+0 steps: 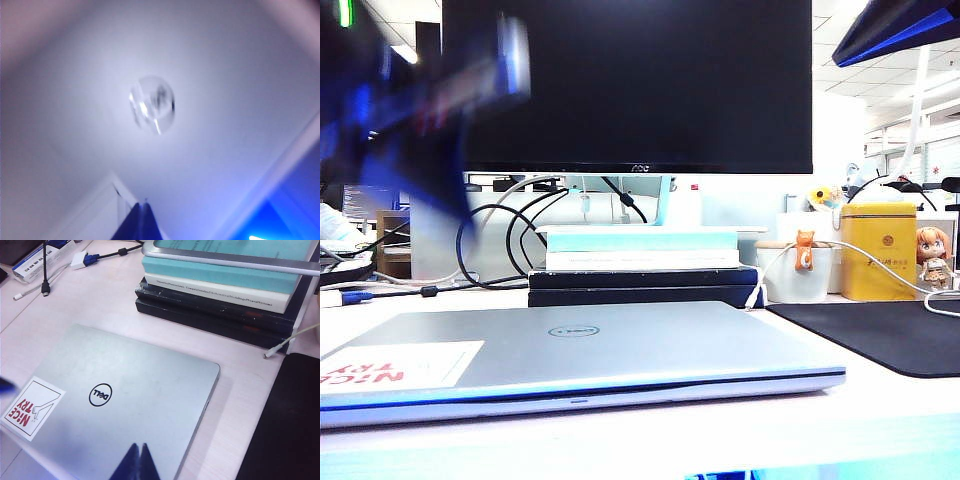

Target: Close the lid of the gray laptop.

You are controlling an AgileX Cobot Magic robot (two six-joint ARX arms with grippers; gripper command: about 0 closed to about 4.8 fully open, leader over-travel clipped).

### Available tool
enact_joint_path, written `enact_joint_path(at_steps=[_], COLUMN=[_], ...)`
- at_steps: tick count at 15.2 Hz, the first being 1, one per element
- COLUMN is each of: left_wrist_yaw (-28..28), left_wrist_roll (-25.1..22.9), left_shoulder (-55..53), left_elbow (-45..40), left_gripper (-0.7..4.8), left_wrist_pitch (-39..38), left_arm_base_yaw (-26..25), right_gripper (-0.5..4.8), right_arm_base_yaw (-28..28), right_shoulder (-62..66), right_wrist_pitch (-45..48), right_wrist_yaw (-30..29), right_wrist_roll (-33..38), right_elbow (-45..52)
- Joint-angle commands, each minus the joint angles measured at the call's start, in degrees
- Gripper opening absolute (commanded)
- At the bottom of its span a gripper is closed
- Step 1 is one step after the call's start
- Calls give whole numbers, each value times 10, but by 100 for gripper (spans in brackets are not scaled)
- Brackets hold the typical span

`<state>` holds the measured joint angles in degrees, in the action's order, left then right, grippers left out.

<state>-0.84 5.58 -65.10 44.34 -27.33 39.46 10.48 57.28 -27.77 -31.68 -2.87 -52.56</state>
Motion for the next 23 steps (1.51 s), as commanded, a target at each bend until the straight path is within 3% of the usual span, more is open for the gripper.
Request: enact_joint_path(at_steps=[1, 3, 6, 8, 9, 13, 16, 20, 23], left_wrist_yaw=[-104, -135, -113, -71, -50, -62, -68, -86, -124], left_wrist_roll=[-54, -88, -90, -94, -97, -68, -63, -59, -64], left_shoulder=[135, 204, 349, 432, 465, 606, 650, 650, 650], left_elbow=[1, -14, -90, -140, -160, -262, -302, -313, -321], left_gripper=[-6, -6, -6, -6, -6, -6, -6, -6, -6], left_wrist_pitch=[51, 52, 82, 108, 114, 203, 192, 193, 189], left_arm_base_yaw=[3, -20, -123, -171, -184, -194, -194, -194, -194], right_gripper=[-5, -5, -5, -5, -5, -5, -5, -5, -5], right_arm_base_yaw=[0, 0, -1, -1, 0, 3, 3, 3, 2], right_shoulder=[-23, -47, -129, -174, -184, -190, -222, -351, -509], right_wrist_pitch=[25, 32, 141, 232, 276, 435, 603, 583, 440], right_wrist_yaw=[29, 62, 134, 142, 142, 143, 167, 203, 277], right_wrist_roll=[-2, -2, 24, 62, 76, 89, 131, 129, 113], right_elbow=[-1, 0, 64, 128, 158, 296, 404, 435, 467])
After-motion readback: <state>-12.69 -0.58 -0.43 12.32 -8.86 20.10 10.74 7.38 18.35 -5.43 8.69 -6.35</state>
